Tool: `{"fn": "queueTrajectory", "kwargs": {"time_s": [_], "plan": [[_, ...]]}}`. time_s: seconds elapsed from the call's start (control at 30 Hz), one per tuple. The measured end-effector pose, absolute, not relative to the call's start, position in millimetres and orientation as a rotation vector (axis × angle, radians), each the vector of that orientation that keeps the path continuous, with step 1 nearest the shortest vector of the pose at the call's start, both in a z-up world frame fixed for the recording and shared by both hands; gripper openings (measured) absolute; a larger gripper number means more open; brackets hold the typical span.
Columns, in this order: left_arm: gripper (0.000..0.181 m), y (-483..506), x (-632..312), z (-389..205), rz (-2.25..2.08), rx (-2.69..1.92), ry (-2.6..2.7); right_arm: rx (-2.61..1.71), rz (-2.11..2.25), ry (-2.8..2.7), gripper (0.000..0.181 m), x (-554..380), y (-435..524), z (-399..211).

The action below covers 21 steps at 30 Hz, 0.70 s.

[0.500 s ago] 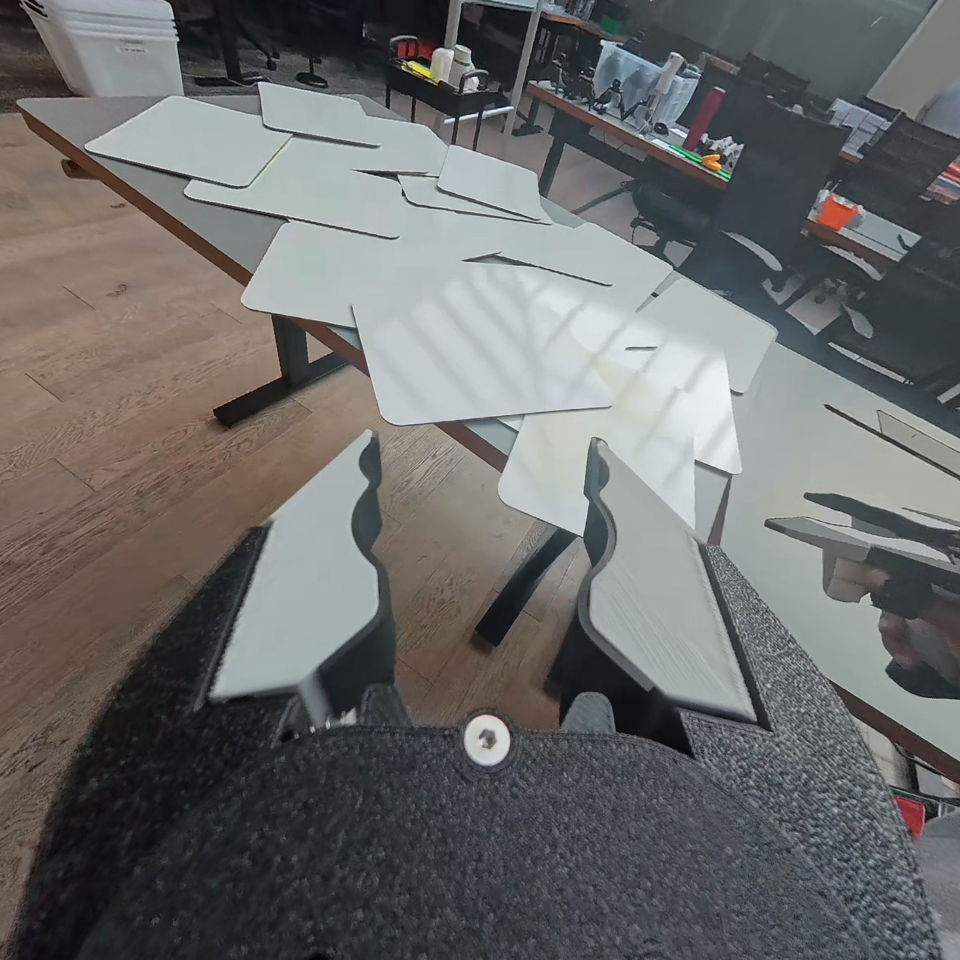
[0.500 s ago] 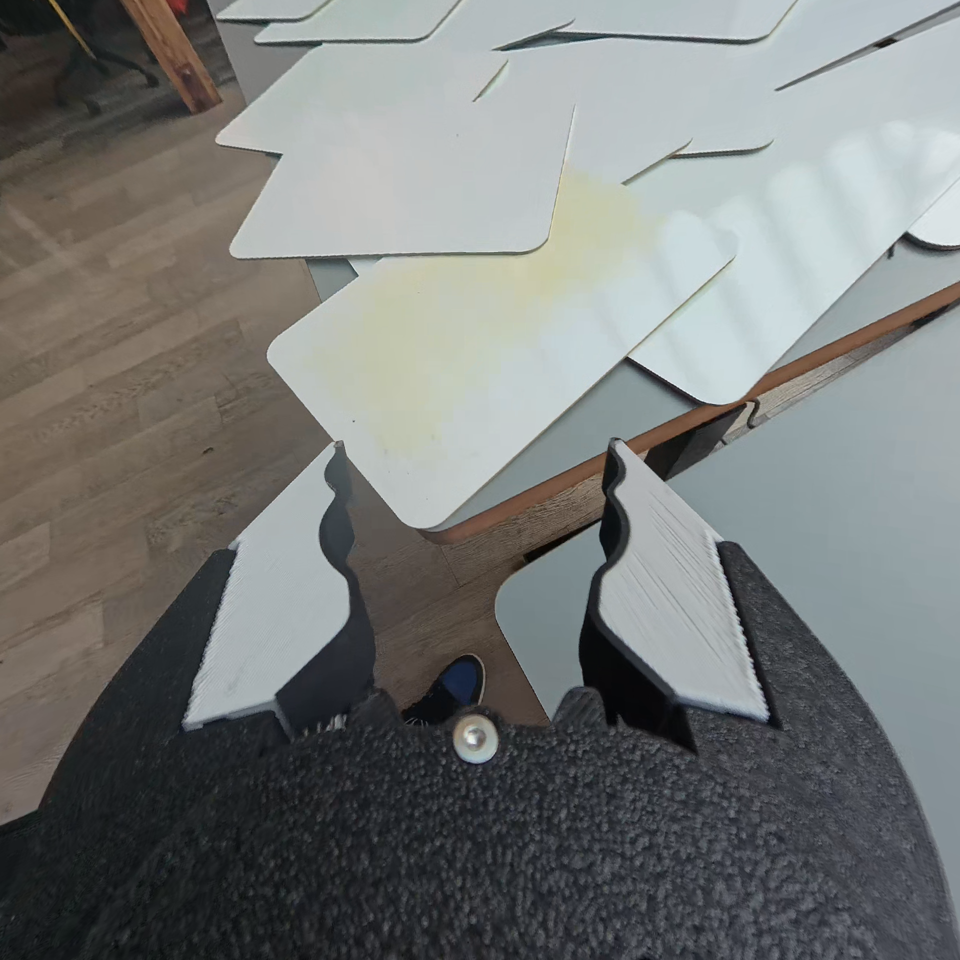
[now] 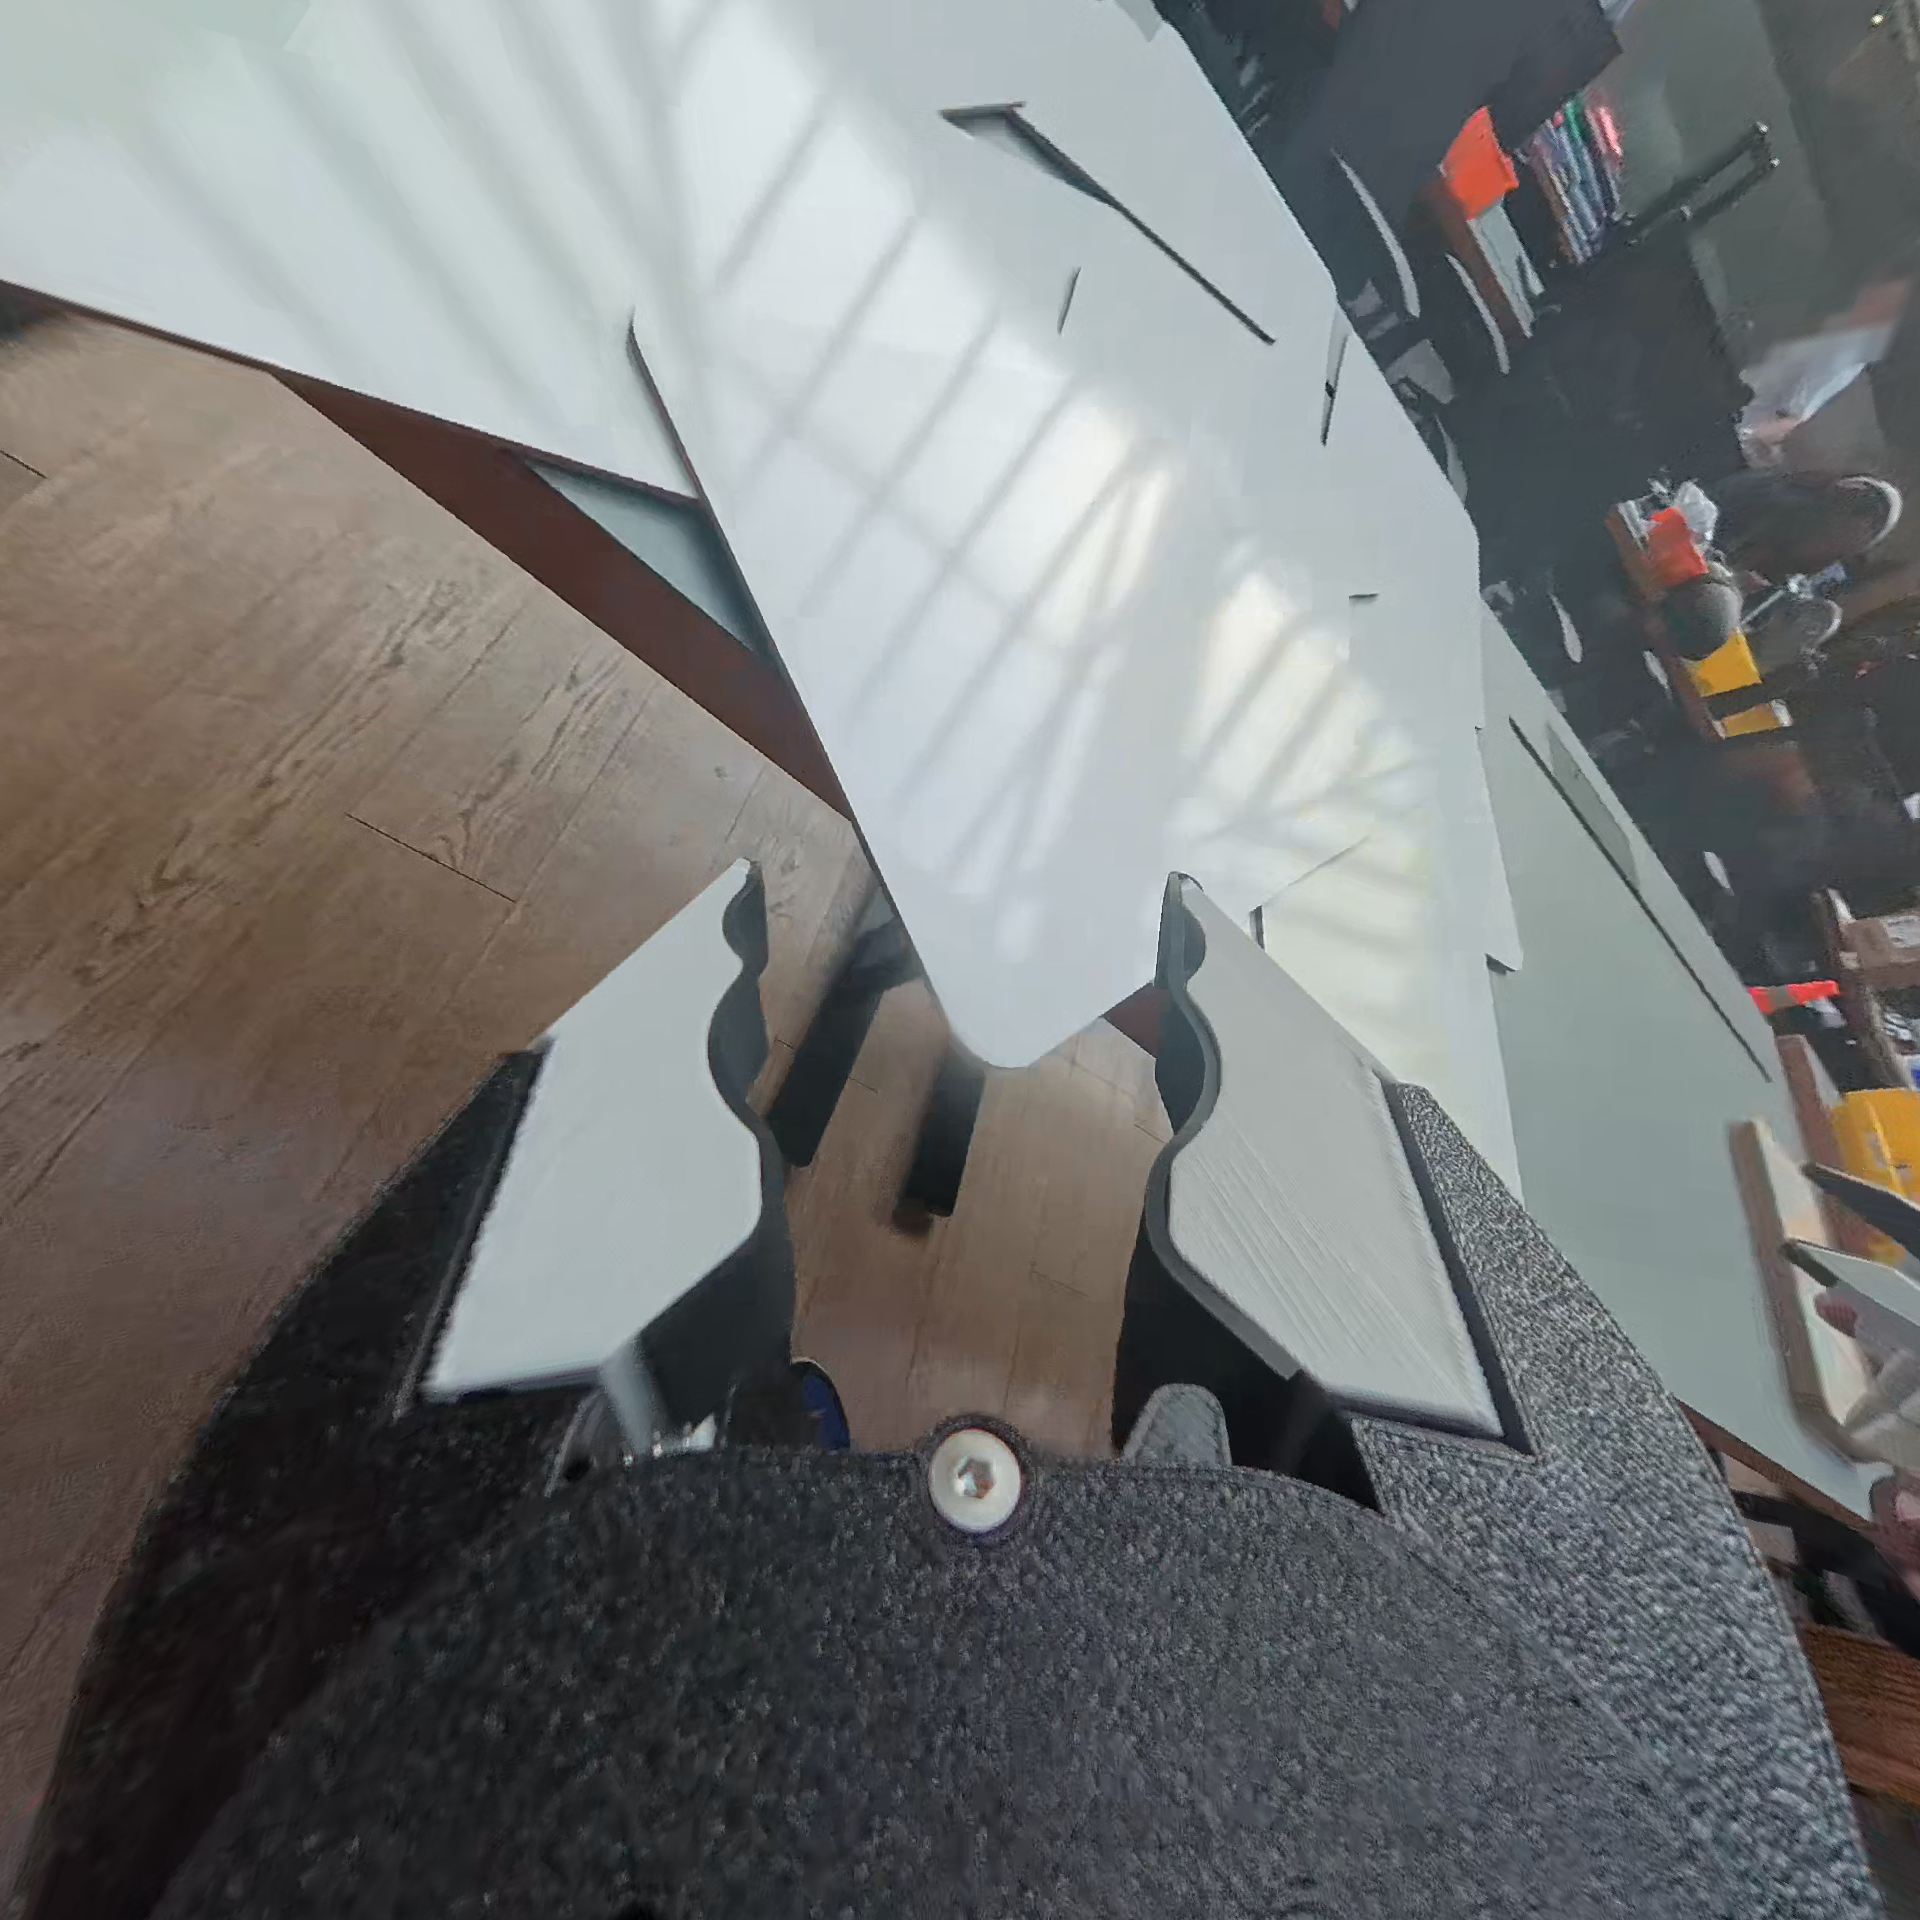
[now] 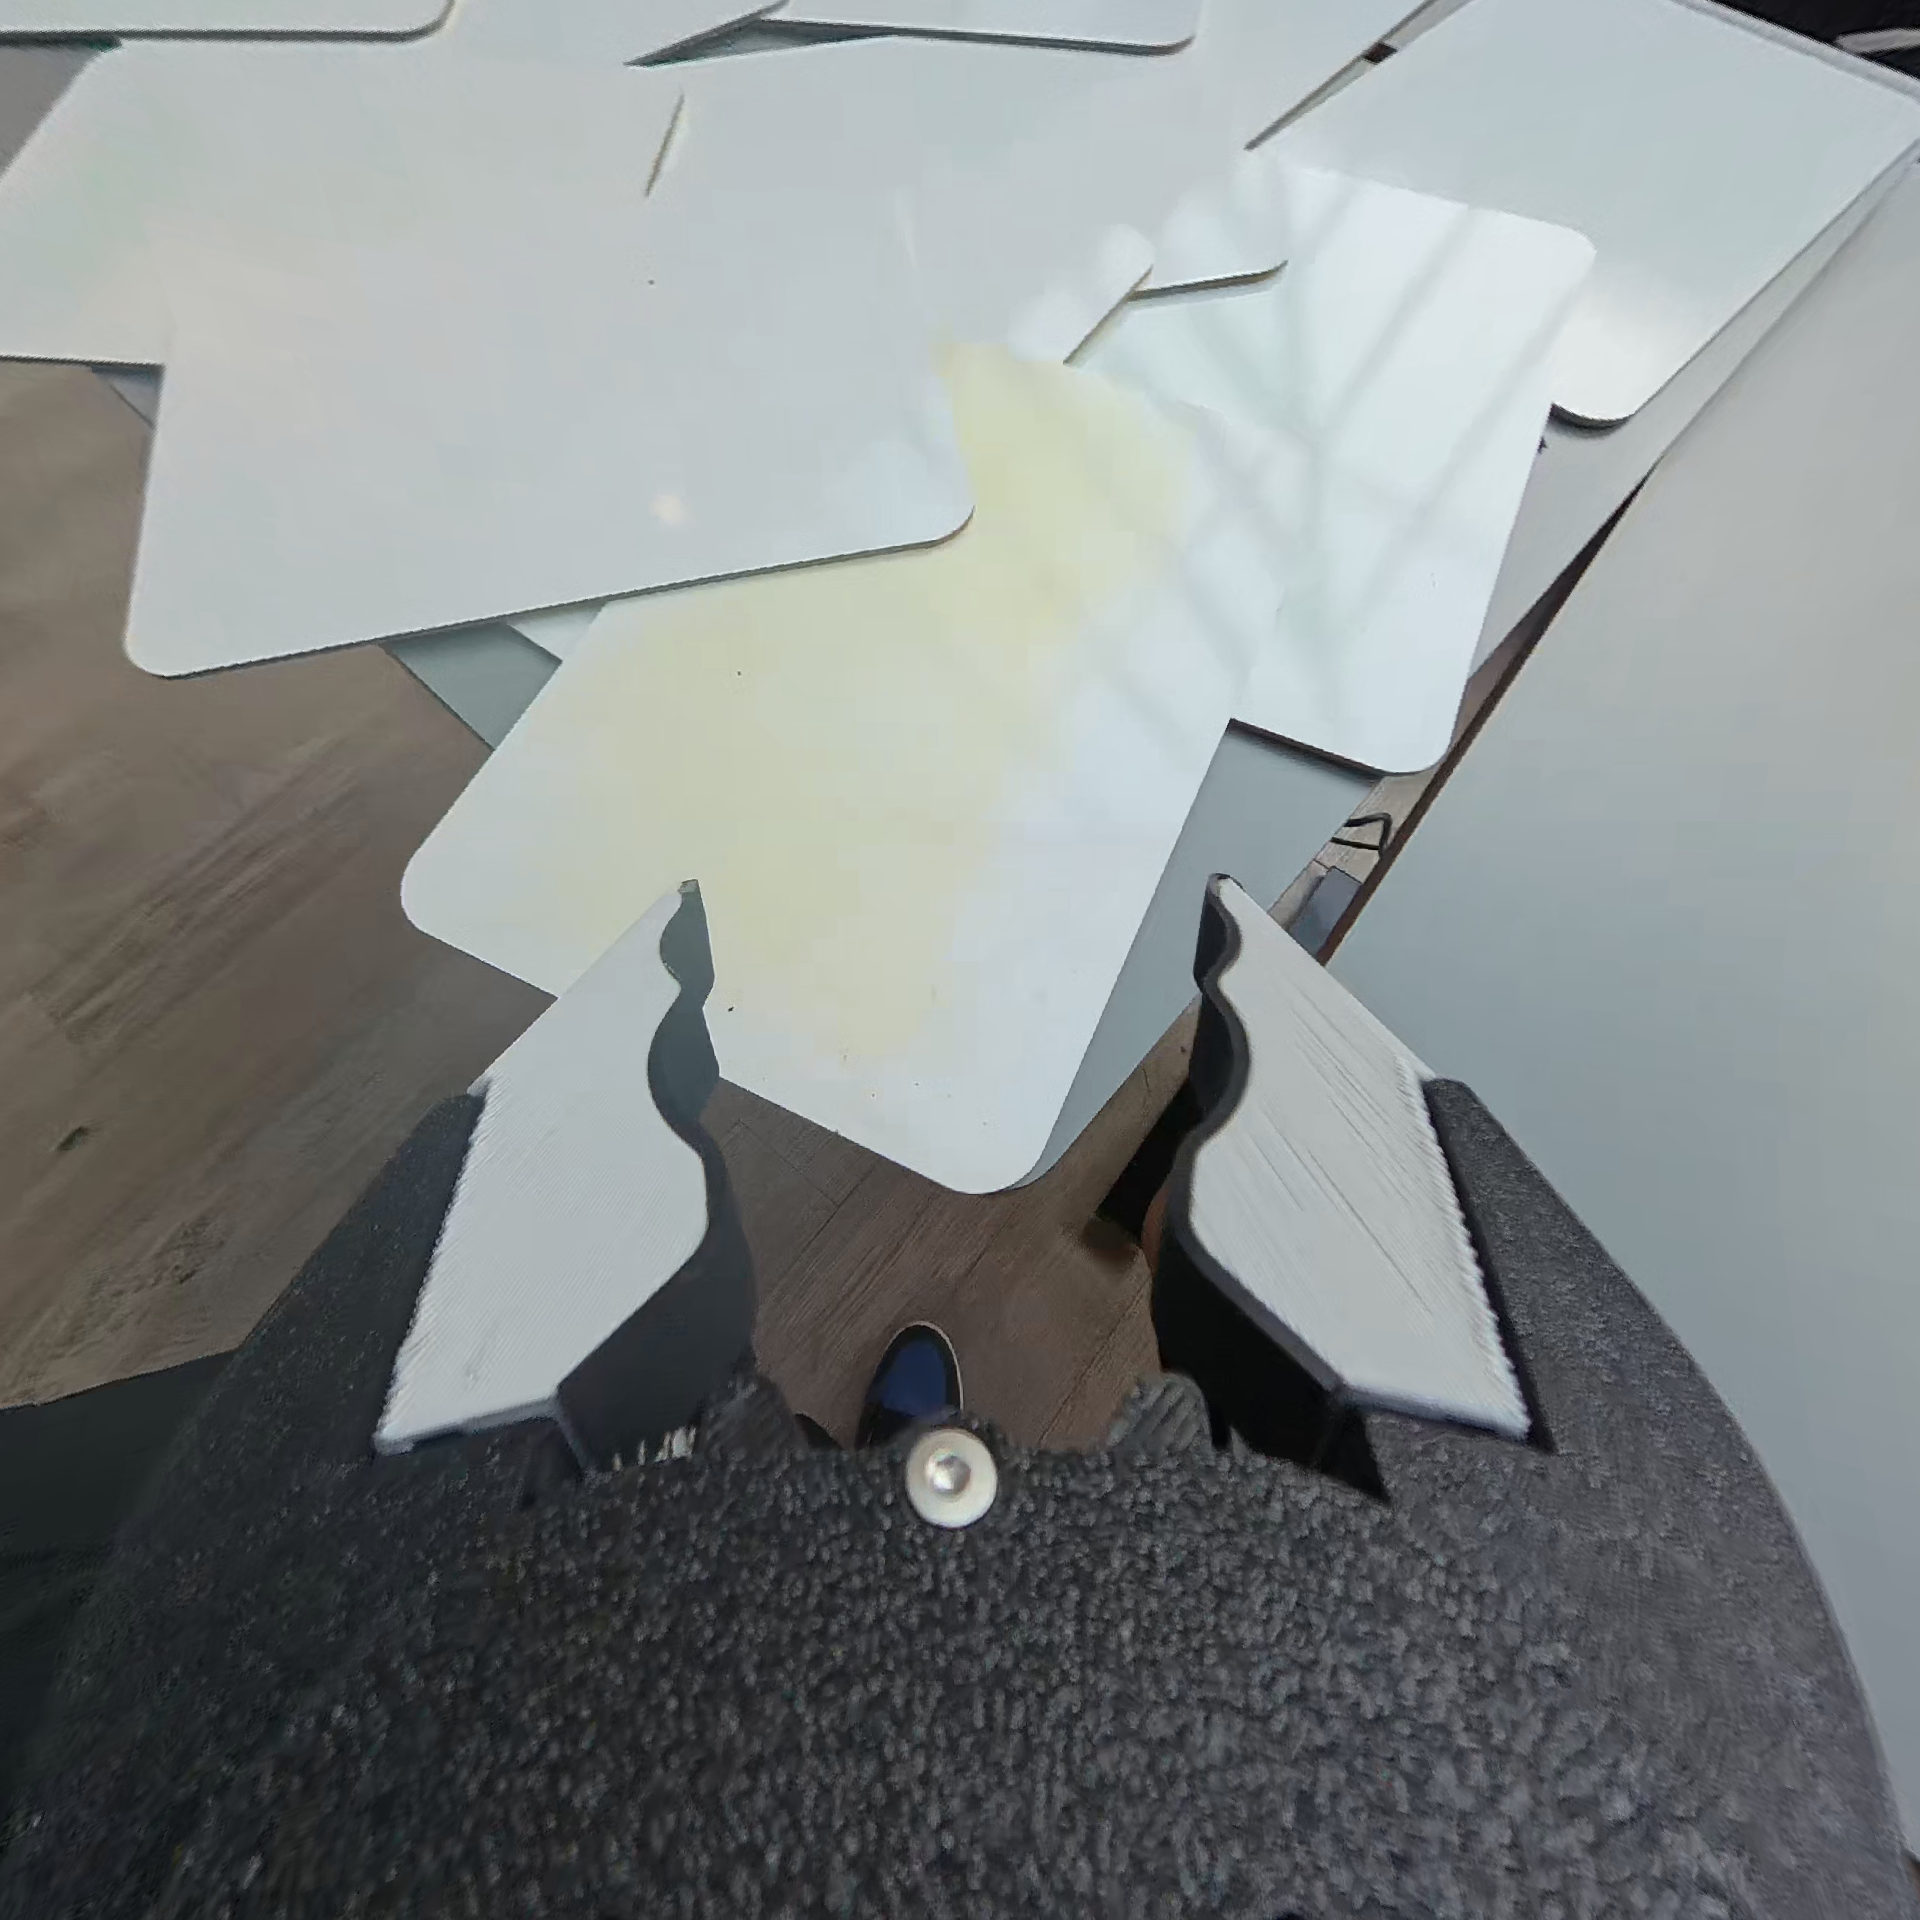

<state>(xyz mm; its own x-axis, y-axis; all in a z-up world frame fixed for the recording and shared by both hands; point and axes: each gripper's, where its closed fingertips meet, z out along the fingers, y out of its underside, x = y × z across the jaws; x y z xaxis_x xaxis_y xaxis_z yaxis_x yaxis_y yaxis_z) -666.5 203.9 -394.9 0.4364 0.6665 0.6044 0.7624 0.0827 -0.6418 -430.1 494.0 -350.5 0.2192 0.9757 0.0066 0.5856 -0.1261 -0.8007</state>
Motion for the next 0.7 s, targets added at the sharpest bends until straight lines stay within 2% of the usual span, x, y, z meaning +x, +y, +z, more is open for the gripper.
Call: {"fn": "queueTrajectory", "kwargs": {"time_s": [0.17,0.33,0.4,0.53,0.7], "plan": [[0.066,237,-689,-449,-0.521,-1.541,-1.329,-1.943,0.602,-1.291,0.09,-405,446,-344],[0.026,264,-686,-456,-0.705,-1.446,-1.35,-1.983,0.548,-1.271,0.085,-400,396,-335],[0.015,267,-681,-457,-0.752,-1.414,-1.372,-1.978,0.552,-1.278,0.084,-404,382,-332],[0.008,263,-669,-449,-0.859,-1.335,-1.369,-1.959,0.595,-1.28,0.079,-414,359,-329],[0.002,250,-636,-405,-1.013,-1.188,-1.336,-2.018,0.818,-1.29,0.078,-431,310,-346]]}}
